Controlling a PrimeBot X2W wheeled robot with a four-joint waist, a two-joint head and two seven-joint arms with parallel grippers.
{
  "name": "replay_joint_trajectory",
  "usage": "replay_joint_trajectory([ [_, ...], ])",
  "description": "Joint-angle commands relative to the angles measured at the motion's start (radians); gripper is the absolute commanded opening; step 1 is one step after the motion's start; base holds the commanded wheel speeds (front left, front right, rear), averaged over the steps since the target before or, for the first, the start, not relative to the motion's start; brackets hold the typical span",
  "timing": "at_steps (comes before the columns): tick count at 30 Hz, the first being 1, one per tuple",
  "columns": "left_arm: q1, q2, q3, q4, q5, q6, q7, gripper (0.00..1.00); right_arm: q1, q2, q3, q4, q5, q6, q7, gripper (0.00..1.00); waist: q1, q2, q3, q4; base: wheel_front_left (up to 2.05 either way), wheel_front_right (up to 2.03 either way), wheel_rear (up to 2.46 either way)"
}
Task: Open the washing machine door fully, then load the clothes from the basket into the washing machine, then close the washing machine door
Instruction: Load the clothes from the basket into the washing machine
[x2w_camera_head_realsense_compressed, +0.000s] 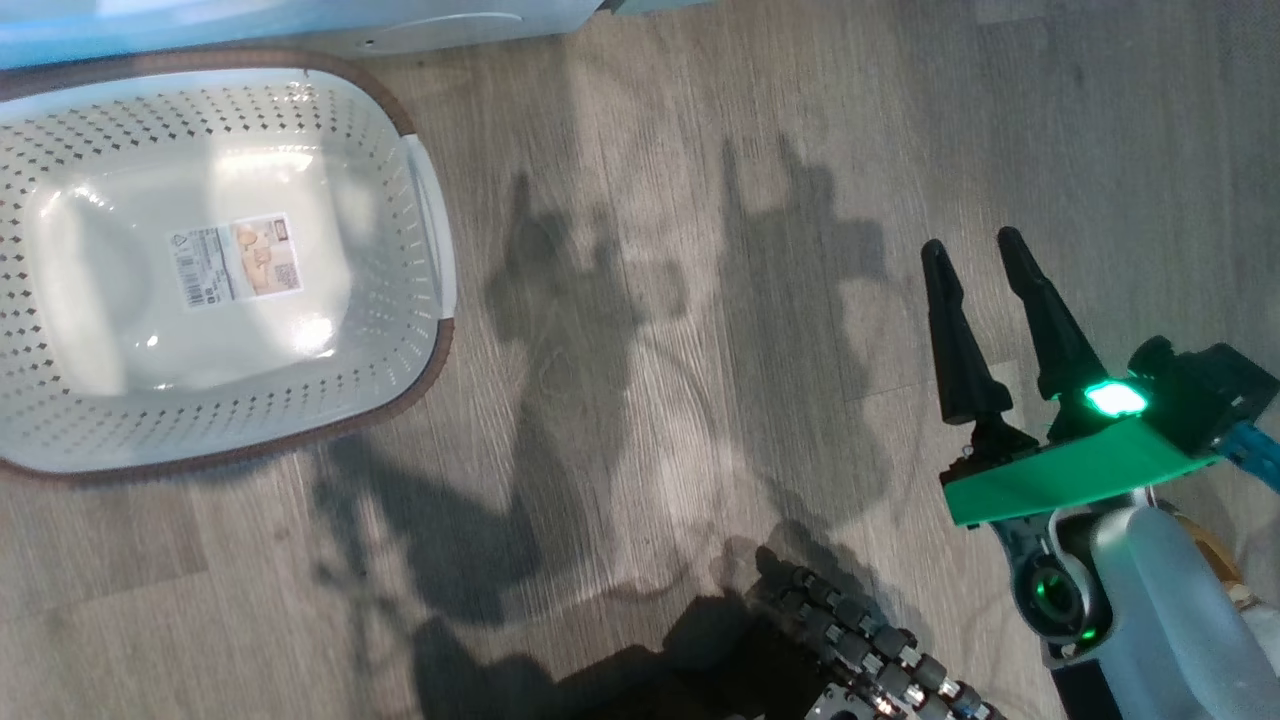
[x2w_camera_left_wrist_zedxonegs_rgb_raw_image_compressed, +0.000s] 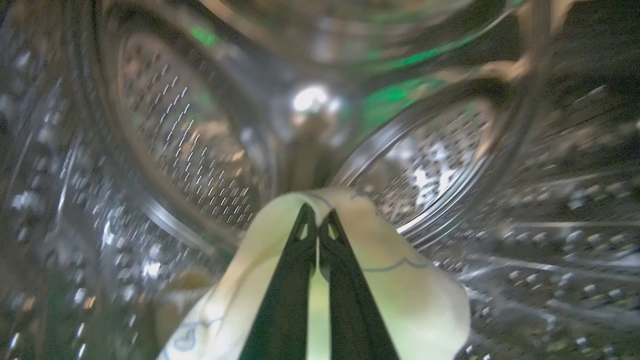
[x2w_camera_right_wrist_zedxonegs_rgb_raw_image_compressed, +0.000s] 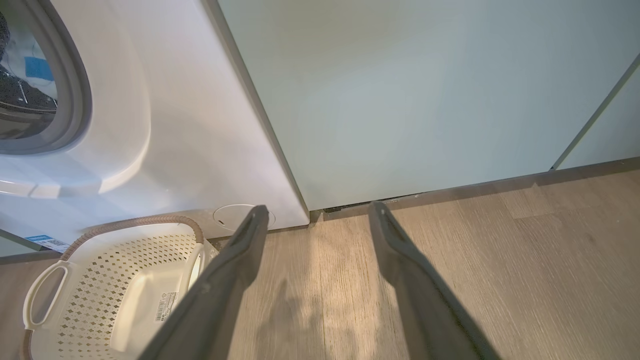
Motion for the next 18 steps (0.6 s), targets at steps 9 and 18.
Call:
replay_joint_trajectory([
  [9, -0.028, 0.01, 0.012, 0.189, 0.025, 0.007, 0.015, 1.0, 0.015, -0.005, 0.017, -0.017, 0.005, 0.004, -0.01, 1.0, -0.0001, 0.0, -0.011, -0.008, 0.0, 0.0, 0.0],
  [18, -0.036, -0.025, -0.026, 0.326, 0.028, -0.027, 0.089, 1.0, 0.023, -0.005, 0.011, -0.009, 0.0, 0.004, -0.01, 1.0, -0.0001, 0.0, -0.051, 0.004, 0.0, 0.0, 0.0],
])
